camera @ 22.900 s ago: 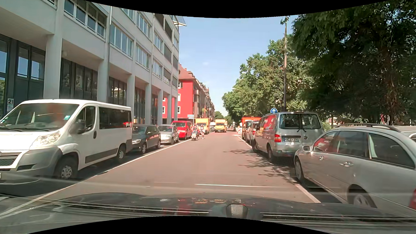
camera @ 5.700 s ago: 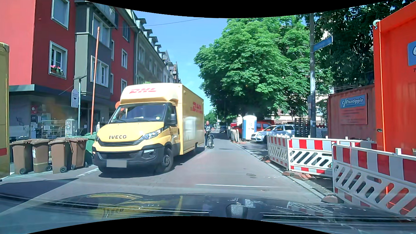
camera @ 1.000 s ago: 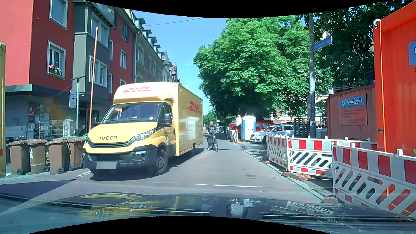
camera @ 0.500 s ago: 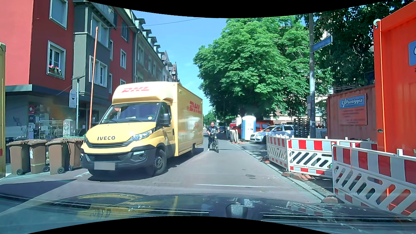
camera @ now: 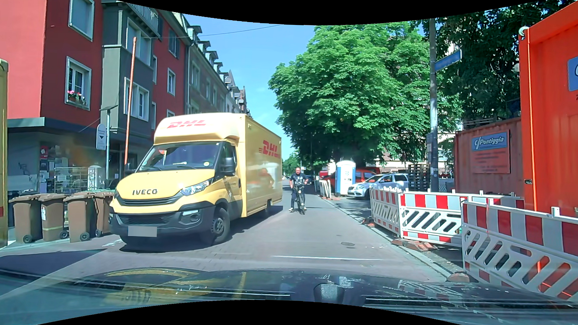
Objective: Follow the waypoints while adhering to traffic rules and regulations
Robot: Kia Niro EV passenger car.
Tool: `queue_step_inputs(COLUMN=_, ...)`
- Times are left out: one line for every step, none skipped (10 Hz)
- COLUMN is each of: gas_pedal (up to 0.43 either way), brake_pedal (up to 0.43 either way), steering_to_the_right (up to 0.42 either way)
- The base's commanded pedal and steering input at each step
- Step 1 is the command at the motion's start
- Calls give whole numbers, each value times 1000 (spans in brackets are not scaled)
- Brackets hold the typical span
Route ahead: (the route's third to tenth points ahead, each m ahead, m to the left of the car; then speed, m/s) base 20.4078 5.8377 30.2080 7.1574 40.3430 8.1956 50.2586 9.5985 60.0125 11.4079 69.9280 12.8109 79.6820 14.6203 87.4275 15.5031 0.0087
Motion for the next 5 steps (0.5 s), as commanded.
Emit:
queue_step_inputs(gas_pedal=0, brake_pedal=226, steering_to_the_right=313)
queue_step_inputs(gas_pedal=0, brake_pedal=226, steering_to_the_right=313)
queue_step_inputs(gas_pedal=0, brake_pedal=226, steering_to_the_right=313)
queue_step_inputs(gas_pedal=0, brake_pedal=226, steering_to_the_right=313)
queue_step_inputs(gas_pedal=0, brake_pedal=226, steering_to_the_right=314)
